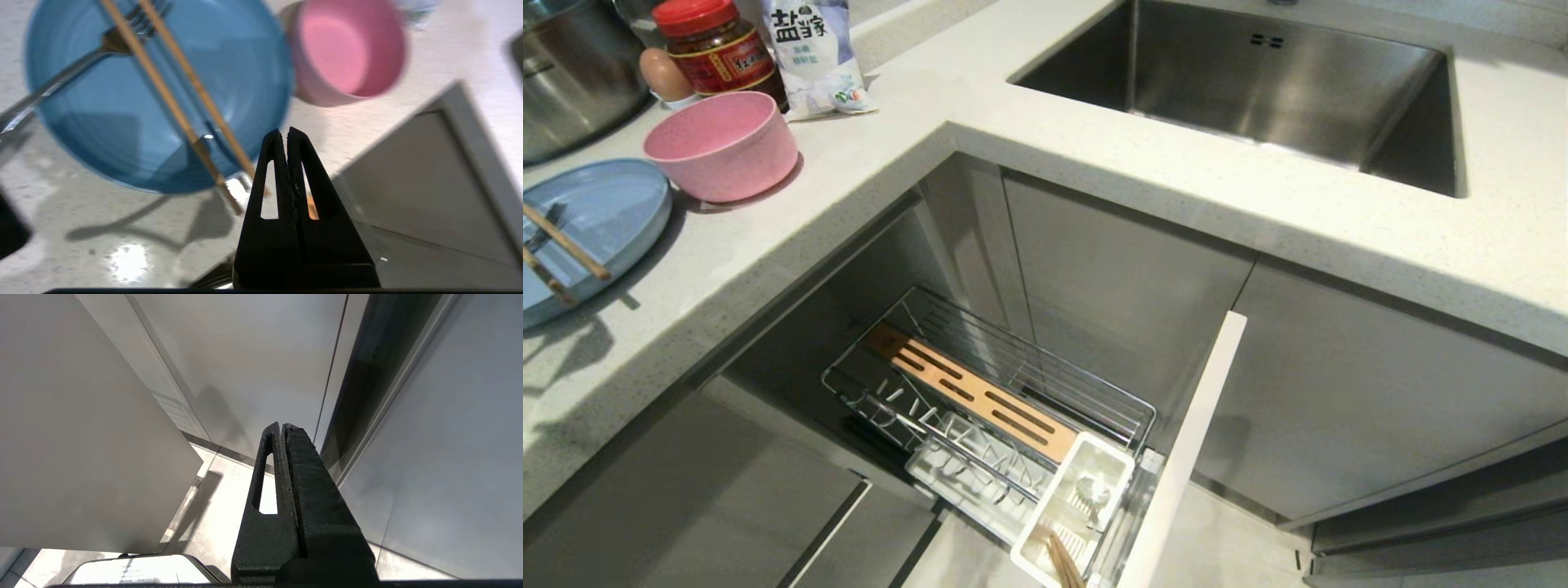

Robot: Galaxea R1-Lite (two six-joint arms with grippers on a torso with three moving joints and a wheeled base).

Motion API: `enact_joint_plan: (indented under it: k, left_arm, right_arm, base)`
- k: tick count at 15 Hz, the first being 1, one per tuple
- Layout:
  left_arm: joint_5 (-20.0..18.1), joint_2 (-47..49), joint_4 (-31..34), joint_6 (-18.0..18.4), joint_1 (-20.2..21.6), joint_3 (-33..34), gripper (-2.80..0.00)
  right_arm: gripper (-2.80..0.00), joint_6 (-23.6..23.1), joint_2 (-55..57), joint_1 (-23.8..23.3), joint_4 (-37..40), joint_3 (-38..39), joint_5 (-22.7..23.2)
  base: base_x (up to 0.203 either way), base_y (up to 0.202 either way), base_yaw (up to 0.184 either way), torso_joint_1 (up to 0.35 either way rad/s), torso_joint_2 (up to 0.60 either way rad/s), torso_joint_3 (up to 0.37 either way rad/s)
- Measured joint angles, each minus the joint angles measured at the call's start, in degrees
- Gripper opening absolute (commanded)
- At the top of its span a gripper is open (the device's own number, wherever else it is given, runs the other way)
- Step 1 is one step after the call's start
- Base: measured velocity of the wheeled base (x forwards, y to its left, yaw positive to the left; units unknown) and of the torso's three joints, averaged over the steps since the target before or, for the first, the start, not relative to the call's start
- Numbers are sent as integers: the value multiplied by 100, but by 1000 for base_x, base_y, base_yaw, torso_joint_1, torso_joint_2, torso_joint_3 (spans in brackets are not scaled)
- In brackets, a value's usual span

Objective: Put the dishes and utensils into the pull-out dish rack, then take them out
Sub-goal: Pick up the chopsticks and place it in the cupboard

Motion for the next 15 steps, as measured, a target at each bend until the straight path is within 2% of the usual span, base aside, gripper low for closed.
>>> enact_joint_plan:
  k: [1,3,5,15]
  left_arm:
    - [240,98,32,66,-1,-16,0]
    - [625,244,36,121,-5,-22,0]
    - [835,355,36,121,-4,-25,0]
    - [965,725,406,-17,-36,-38,0]
  right_arm:
    - [-280,-1,0,-5,-2,0,0]
    - [-280,0,0,-5,0,0,-1]
    - [-280,1,0,-5,-2,0,0]
    - [-280,-1,0,-5,-2,0,-1]
  base:
    - [0,0,0,0,0,0]
    - [0,0,0,0,0,0]
    - [0,0,0,0,0,0]
    - [0,0,0,0,0,0]
